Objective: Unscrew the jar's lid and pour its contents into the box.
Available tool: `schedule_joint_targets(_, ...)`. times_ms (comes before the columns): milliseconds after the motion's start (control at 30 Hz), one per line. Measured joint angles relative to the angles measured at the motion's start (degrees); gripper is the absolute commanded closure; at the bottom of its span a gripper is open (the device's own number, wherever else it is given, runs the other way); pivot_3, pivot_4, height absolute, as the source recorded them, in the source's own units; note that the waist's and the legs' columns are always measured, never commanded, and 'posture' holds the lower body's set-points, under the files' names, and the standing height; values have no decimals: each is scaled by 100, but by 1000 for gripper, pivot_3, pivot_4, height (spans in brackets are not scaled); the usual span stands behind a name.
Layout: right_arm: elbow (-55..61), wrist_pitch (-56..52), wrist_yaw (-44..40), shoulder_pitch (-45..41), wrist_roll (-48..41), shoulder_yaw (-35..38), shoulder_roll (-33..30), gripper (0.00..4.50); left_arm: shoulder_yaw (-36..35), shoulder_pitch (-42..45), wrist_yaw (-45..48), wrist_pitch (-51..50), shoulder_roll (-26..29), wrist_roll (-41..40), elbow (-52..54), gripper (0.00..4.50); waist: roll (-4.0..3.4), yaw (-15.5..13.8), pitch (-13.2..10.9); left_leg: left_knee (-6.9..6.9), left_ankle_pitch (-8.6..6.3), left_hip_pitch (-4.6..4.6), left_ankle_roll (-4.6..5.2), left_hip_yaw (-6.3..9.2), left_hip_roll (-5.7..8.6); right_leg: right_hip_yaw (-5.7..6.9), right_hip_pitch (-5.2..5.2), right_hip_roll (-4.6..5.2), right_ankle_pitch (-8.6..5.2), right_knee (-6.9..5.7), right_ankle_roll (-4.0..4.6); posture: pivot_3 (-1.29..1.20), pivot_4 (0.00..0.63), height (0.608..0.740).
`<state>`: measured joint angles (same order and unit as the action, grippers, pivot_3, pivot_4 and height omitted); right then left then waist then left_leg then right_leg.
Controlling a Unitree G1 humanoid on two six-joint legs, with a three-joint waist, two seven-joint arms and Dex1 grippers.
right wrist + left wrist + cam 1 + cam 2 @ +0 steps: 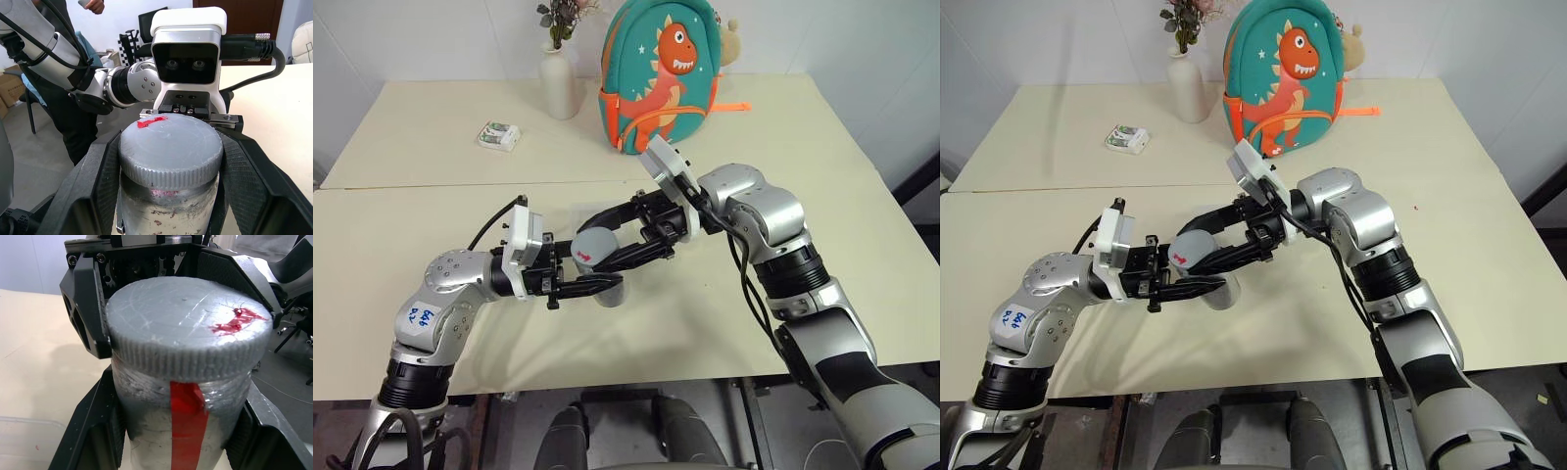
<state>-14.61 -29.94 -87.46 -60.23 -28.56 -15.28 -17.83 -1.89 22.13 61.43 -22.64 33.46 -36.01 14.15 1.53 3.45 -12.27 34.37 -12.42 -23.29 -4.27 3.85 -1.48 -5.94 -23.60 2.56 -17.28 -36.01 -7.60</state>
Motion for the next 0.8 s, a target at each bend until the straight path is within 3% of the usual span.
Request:
schedule_joint_targets(167,31,-255,49,0,-122,2,143,41,-16,-3,-153,-138,4,-72,100,2365,0,4,0,1,0,0,0,0,-3,0,-1,-3,1,-5,3,0,150,740)
schedule_joint_targets(467,149,-29,355,109,-115,352,36,41,-398,-349,-541,-447,229,-211,309,2365,0,-3,0,8,-2,0,-3,0,-6,1,-1,-4,0,-6,5,0,150,740)
schedule_joint_targets(800,490,-222,1678,265,245,294,494,41,-451,-499,-1145,-555,295,21,488,2365,0,4,0,8,-1,0,-4,0,-8,1,-2,-7,0,-8,8,0,150,740)
